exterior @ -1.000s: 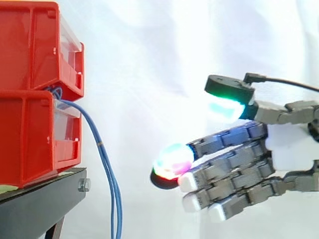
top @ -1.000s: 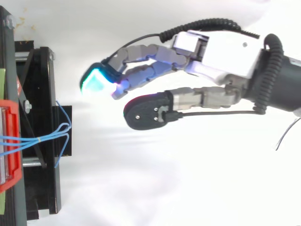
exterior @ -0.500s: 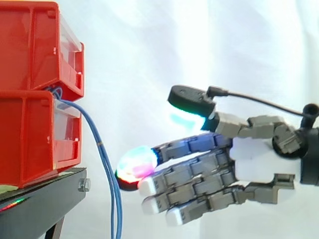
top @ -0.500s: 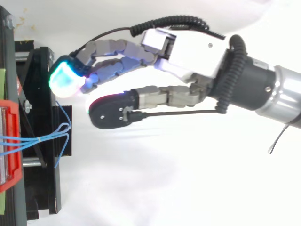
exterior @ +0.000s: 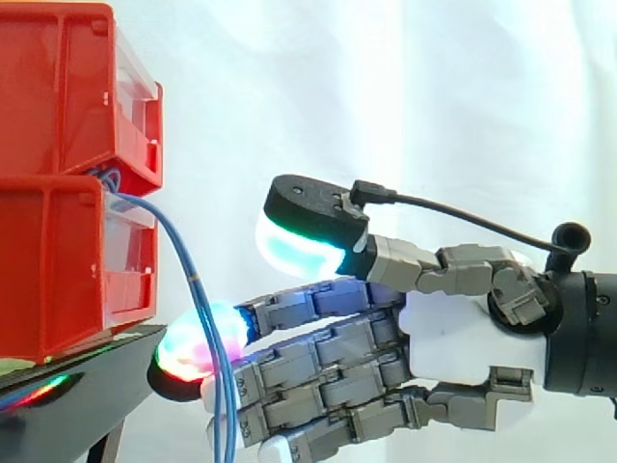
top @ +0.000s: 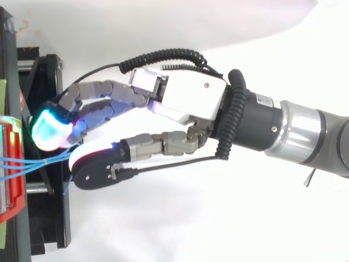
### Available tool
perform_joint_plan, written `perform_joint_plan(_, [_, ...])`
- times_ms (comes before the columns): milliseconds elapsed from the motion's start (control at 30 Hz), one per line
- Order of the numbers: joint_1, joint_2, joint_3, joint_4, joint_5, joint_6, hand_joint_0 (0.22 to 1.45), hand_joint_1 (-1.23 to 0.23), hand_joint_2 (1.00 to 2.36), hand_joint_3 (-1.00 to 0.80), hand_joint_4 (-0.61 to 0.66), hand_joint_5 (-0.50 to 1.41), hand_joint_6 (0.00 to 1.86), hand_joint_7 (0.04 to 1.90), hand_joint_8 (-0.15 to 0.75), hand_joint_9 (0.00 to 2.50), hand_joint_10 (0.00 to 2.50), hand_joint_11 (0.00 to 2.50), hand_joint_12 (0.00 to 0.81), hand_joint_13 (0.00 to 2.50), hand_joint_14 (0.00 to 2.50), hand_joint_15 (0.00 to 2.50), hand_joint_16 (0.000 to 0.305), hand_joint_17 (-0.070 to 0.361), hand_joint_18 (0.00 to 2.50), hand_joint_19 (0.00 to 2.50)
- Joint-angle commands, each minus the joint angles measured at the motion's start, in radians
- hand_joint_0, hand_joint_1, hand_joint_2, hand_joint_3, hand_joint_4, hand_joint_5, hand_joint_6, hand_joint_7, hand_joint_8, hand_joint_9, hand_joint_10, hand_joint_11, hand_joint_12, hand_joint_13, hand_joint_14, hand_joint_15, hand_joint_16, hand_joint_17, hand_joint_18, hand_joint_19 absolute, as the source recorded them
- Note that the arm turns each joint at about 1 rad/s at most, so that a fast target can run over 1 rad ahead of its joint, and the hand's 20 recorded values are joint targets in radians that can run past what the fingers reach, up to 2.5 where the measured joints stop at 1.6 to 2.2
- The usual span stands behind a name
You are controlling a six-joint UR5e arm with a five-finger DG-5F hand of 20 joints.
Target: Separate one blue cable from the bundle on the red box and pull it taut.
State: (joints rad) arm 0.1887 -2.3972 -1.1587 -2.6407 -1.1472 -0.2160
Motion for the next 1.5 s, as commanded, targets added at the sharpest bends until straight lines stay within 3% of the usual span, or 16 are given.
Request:
perform_joint_plan(0, [0.008,0.000,0.001,0.004,0.000,-0.002,0.53,-0.55,1.01,-0.42,0.28,-0.15,0.50,0.90,0.210,0.75,0.01,0.30,0.348,0.58,0.02,0.39,0.042,0.095,0.56,0.38])
perform_joint_plan(400, [0.044,0.000,0.001,0.033,-0.014,0.001,0.53,-0.56,1.01,-0.42,0.28,-0.13,0.50,0.92,0.205,0.79,0.01,0.31,0.339,0.62,0.02,0.42,0.042,0.094,0.58,0.40])
perform_joint_plan(833, [0.051,0.001,0.025,0.021,-0.016,0.052,0.56,-0.64,1.01,-0.42,0.28,-0.12,0.50,1.01,0.193,0.85,0.01,0.38,0.333,0.69,0.02,0.45,0.040,0.089,0.63,0.42])
perform_joint_plan(1200, [0.051,0.001,0.030,-0.015,-0.014,0.118,0.57,-0.68,1.01,-0.43,0.23,-0.09,0.50,1.23,0.196,0.90,0.01,0.44,0.339,0.72,0.02,0.48,0.041,0.091,0.65,0.44])
perform_joint_plan(1467, [0.060,0.003,0.036,-0.031,-0.014,0.144,0.57,-0.69,1.01,-0.43,0.21,-0.10,0.57,1.16,0.202,0.92,0.02,0.45,0.343,0.74,0.02,0.50,0.041,0.092,0.66,0.45])
